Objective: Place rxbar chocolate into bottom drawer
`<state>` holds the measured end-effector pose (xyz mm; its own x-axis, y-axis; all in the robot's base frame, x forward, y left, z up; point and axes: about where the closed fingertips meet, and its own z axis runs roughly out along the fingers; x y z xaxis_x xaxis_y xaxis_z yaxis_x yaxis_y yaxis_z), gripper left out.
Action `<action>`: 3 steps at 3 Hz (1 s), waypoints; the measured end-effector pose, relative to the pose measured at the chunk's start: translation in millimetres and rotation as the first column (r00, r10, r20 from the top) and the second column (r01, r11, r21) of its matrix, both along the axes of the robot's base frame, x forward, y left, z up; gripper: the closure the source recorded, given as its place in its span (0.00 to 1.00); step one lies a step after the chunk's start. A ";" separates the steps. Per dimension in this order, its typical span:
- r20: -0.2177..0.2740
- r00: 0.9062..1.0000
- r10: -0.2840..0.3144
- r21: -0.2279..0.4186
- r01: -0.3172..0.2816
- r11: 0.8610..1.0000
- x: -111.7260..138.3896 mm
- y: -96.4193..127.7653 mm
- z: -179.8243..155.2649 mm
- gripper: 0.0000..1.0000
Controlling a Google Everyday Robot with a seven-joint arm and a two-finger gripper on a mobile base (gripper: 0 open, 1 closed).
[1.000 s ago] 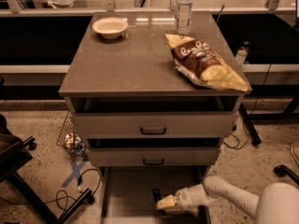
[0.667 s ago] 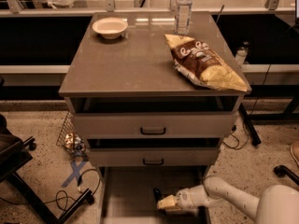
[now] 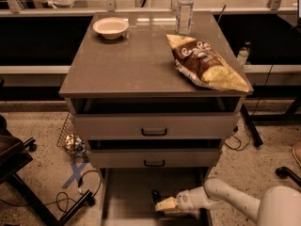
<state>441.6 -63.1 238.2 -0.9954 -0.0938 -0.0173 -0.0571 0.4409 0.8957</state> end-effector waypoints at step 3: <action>-0.005 1.000 0.006 0.005 -0.006 1.000 -2.6 4.3 -1.2 0.00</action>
Offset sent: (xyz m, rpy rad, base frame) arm -0.0013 0.0022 -0.0006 0.0023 0.0024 0.0030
